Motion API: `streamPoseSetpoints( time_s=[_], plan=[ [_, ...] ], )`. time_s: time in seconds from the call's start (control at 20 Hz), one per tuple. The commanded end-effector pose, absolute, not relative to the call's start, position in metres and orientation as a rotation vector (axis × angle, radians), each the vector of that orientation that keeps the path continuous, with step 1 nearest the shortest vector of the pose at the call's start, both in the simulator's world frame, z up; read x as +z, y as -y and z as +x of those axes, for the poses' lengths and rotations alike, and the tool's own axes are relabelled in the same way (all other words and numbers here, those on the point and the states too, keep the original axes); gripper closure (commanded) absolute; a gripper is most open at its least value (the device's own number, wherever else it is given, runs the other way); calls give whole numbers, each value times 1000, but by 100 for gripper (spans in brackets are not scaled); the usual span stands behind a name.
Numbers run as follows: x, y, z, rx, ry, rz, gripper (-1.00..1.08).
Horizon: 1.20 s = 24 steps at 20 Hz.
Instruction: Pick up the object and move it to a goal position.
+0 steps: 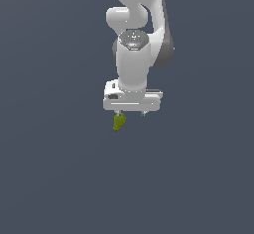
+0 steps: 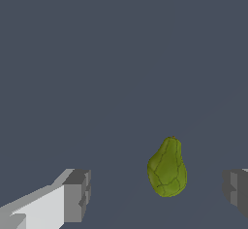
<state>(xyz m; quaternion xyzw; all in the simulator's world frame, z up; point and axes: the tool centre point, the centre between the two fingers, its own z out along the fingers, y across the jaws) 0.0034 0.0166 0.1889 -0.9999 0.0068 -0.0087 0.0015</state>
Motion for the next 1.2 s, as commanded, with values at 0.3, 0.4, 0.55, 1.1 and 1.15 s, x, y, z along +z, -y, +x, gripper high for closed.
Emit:
streamPoseSetpoints(
  time_s=[0.3,0.4,0.55,1.1,1.15],
  plan=[
    [195,-10,1,-15,-72,-3130,-92],
    [197,-8,1,-11,-90,-3127,-92],
    [197,-8,0,-10,-92,-3126,-92],
    [185,-3,-4,-8,-206,-3119,-92],
    [182,-2,-5,-7,-232,-3117,-92]
  ],
)
